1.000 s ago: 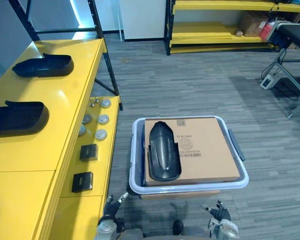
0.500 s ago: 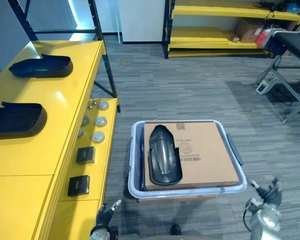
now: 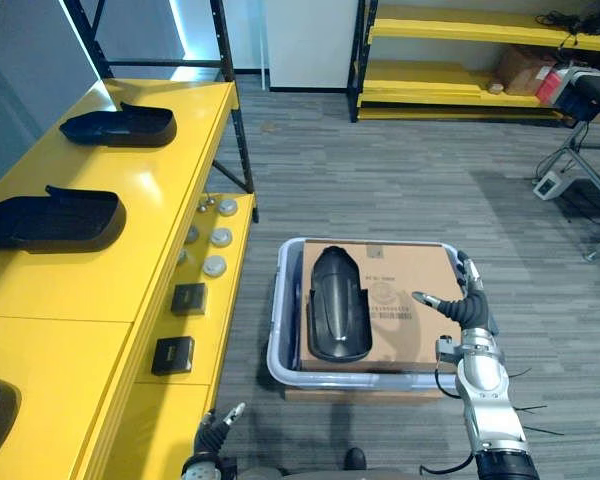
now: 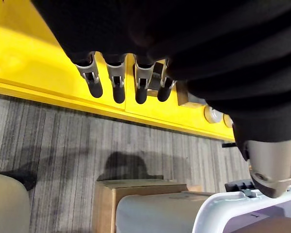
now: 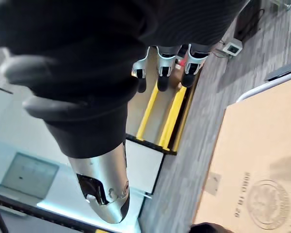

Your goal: Walk over and take plastic housings, then place them on the shelf

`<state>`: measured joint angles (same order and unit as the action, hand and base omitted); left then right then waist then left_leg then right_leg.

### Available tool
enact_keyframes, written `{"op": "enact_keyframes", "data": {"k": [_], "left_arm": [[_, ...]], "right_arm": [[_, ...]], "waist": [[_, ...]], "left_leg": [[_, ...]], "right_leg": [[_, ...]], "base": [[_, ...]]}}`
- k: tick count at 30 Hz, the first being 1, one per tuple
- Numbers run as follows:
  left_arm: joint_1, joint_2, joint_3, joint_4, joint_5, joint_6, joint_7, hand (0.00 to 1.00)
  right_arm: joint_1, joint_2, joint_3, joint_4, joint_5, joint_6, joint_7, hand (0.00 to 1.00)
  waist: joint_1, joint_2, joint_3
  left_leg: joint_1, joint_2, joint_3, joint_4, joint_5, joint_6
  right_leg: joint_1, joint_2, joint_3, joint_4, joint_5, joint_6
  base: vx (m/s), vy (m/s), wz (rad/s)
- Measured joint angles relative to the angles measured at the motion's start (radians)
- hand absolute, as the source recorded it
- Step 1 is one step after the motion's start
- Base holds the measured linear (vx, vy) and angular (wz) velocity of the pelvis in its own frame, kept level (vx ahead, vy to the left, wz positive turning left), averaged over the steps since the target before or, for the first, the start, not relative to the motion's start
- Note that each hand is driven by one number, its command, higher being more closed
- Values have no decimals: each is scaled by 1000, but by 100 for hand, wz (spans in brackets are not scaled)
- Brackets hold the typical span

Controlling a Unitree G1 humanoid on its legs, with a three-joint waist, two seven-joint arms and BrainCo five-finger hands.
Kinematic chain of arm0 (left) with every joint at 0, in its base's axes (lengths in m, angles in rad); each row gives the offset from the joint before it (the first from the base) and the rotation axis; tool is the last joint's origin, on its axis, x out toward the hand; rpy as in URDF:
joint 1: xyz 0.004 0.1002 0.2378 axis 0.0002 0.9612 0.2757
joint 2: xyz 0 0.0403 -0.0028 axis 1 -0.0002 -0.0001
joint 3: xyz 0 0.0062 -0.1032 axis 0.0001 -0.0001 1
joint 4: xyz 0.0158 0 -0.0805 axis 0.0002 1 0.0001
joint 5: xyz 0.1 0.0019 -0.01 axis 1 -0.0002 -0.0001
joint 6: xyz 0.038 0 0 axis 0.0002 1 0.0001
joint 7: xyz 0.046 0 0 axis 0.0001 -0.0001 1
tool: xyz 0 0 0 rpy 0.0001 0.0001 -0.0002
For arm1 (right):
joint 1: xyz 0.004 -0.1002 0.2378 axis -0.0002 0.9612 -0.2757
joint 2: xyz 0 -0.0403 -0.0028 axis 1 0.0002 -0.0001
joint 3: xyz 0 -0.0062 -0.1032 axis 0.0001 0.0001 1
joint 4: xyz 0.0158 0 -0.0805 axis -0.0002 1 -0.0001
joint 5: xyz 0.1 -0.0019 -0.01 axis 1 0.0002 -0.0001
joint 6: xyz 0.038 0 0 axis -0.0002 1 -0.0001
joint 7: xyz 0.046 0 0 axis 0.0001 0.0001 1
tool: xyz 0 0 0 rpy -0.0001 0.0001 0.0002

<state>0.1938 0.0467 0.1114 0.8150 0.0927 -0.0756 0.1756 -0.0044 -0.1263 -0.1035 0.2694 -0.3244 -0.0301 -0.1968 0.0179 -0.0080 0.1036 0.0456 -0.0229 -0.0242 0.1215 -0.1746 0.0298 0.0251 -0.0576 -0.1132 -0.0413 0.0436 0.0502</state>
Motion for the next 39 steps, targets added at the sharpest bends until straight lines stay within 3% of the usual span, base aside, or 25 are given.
{"op": "enact_keyframes", "data": {"k": [4,8,11,17,18,23,39], "left_arm": [[-5,0,0,-7,0,-1,3,0],[-19,-1,-3,-22,3,-1,22,0],[-25,1,-24,-39,2,-9,28,0],[-54,-1,-43,-58,-2,-12,47,0],[-65,-1,-44,-59,-4,-12,49,0],[-93,-1,-65,-60,-13,-19,69,0],[-106,-1,-74,-58,-42,-20,88,0]], "right_arm": [[-71,3,-9,151,-112,62,-52,0],[-160,19,-47,233,-139,103,-118,0],[-225,21,-48,304,-139,120,-134,0],[-371,23,-43,429,-119,125,-136,0],[-406,23,-43,460,-117,127,-136,100],[-476,13,-55,526,-117,148,-174,100],[-550,17,-33,608,-39,139,-149,100]], "waist": [[9,5,9],[28,8,46],[51,8,63],[61,7,124],[69,8,143],[103,0,165],[104,-8,186]], "left_leg": [[-29,-14,-33,15,5,6],[-54,-26,-57,34,5,6],[-83,-32,-61,50,5,6],[-149,-46,-85,97,5,6],[-156,-48,-84,106,5,6],[-192,-51,-84,134,2,9],[-202,-48,-53,143,2,9]], "right_leg": [[-7,-12,-30,-11,3,5],[-12,-22,-51,-13,6,8],[-31,-27,-55,-13,9,12],[-66,-39,-76,-7,19,14],[-69,-40,-76,-6,24,13],[-97,-43,-73,7,30,10],[-131,-41,-21,25,43,6]], "base": [[34,20,25],[8,27,16],[-8,19,12],[-39,24,13],[-58,29,-2],[-55,25,2],[-37,-1,-8]]}}
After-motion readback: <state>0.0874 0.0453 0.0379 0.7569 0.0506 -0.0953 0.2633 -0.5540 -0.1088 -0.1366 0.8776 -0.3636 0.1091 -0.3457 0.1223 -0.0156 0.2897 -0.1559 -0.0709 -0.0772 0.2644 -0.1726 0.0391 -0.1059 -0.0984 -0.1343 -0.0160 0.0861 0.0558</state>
